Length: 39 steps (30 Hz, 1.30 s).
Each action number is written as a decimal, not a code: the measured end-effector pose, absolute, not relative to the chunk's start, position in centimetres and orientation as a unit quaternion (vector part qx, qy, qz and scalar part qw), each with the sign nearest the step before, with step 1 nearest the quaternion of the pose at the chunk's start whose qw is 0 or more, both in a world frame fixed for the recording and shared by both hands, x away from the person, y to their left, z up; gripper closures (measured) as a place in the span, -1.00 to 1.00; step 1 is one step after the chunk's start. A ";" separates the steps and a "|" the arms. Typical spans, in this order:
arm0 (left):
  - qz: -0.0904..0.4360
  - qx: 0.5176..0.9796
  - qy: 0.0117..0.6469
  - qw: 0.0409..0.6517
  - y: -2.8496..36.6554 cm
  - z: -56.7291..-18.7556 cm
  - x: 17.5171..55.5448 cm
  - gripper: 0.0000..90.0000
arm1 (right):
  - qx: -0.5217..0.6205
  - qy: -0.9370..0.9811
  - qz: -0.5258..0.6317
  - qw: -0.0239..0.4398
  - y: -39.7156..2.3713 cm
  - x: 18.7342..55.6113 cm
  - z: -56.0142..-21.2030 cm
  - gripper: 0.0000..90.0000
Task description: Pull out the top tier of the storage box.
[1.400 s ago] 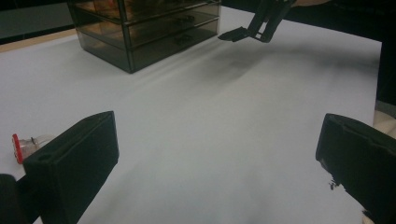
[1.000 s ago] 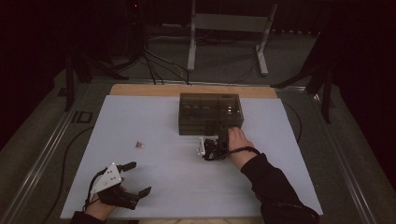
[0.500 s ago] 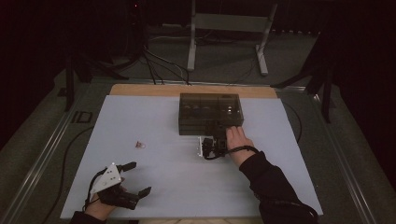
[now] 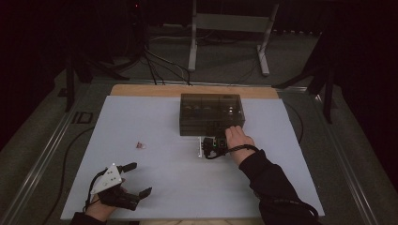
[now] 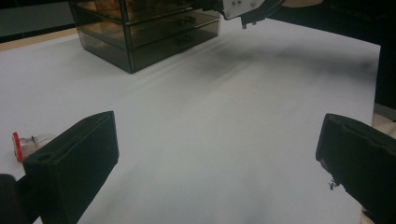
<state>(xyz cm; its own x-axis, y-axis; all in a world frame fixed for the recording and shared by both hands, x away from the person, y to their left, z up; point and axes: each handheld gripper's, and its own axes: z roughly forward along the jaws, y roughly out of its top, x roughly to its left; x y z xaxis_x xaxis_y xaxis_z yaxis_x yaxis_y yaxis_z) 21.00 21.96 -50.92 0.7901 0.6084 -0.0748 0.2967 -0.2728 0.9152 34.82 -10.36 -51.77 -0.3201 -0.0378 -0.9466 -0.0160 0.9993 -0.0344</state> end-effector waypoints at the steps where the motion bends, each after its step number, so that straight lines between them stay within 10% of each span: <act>1: 0.147 0.784 0.289 0.529 22.0 -50.9 21.0 -1.00 | -0.015 0.811 -0.008 0.585 -10.3 34.8 -51.8 0.74; 39: 0.148 0.787 0.289 0.525 21.9 -51.0 21.0 -1.00 | -0.010 0.816 0.006 0.578 -10.6 32.3 -51.4 0.78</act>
